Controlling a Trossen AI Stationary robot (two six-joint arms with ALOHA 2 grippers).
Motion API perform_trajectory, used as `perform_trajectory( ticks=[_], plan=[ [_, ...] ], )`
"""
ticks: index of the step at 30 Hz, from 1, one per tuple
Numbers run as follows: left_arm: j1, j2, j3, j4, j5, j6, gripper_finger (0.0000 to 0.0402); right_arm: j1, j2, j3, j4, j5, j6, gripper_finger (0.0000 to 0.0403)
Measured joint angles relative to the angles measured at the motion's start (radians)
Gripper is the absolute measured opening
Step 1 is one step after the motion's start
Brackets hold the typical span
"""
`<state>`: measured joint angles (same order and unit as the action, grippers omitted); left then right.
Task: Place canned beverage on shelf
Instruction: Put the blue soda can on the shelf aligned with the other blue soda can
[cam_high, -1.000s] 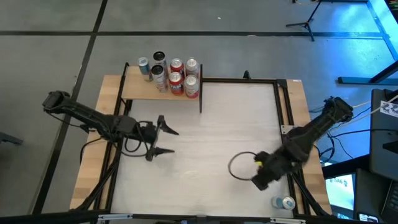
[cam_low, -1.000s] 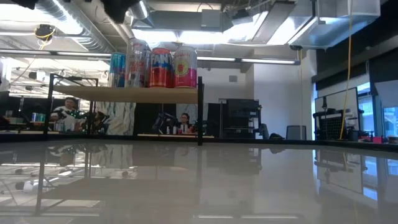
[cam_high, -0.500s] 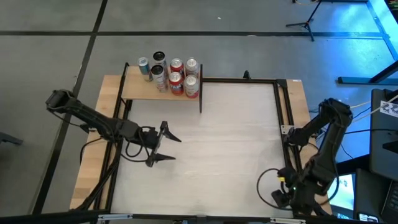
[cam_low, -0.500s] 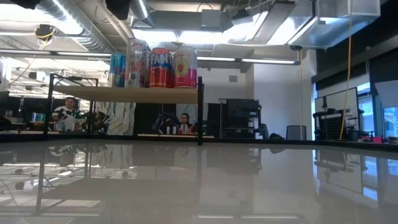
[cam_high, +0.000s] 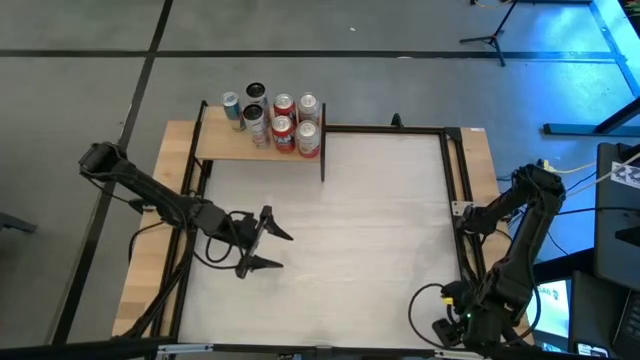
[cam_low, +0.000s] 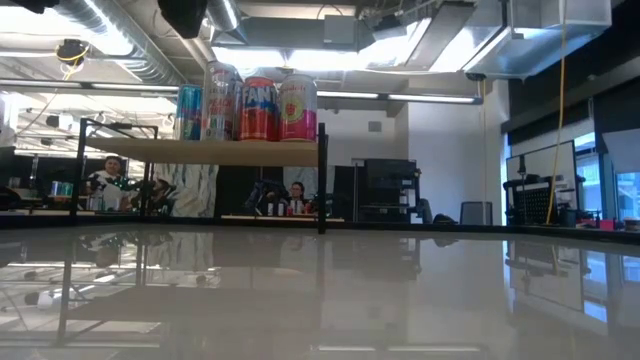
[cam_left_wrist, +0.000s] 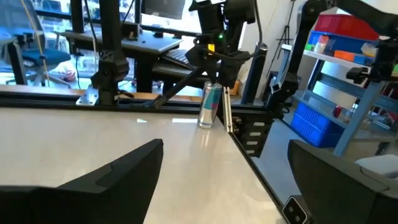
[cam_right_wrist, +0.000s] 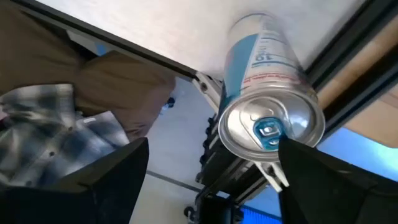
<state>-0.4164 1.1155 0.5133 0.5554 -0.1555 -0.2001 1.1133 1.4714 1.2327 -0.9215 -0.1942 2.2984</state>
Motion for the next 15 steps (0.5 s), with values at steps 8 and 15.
perform_trajectory(
  ticks=[8, 15],
  plan=[
    [0.000, 0.010, 0.000, 0.010, -0.044, -0.004, 0.0335, 0.000, 0.005, 0.001, -0.023, -0.002, -0.033, 0.0356],
    [0.001, 0.010, 0.000, 0.009, -0.045, -0.003, 0.0335, 0.000, 0.005, 0.002, -0.078, -0.004, -0.055, 0.0356]
  ],
)
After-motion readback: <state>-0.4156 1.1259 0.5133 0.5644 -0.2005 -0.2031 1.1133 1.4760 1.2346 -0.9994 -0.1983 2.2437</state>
